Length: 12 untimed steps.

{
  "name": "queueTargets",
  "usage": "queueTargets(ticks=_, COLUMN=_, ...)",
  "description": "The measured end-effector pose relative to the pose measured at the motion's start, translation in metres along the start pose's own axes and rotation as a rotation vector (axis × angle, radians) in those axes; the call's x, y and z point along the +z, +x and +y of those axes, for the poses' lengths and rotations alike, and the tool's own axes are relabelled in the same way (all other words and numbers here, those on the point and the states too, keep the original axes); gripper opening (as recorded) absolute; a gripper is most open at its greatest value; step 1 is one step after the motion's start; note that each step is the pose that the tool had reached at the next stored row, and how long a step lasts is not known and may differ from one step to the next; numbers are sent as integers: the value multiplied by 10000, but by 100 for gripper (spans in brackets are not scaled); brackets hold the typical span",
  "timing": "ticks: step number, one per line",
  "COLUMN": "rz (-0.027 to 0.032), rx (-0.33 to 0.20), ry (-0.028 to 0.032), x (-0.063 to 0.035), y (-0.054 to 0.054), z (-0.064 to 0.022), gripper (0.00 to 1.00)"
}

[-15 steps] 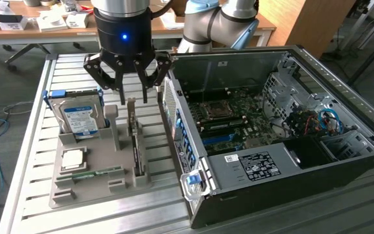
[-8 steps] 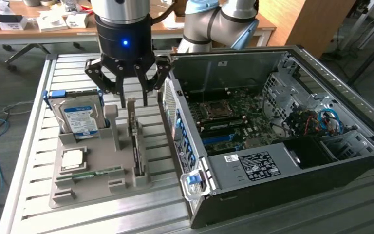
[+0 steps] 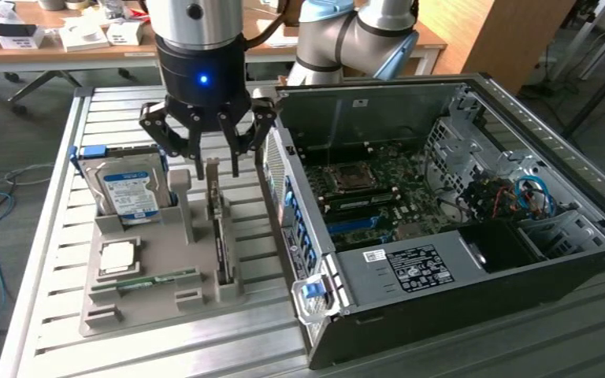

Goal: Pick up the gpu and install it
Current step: 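Pick up the gpu and move the gpu toward the slot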

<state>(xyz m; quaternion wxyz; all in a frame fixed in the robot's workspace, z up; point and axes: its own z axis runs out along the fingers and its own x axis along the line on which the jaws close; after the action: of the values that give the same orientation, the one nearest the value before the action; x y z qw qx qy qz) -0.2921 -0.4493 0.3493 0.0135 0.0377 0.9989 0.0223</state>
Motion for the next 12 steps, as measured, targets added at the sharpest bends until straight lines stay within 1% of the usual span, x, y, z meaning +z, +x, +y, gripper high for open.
queueTargets(ticks=12, rz=0, rx=0, ry=0, x=192, y=5, z=-9, gripper=47)
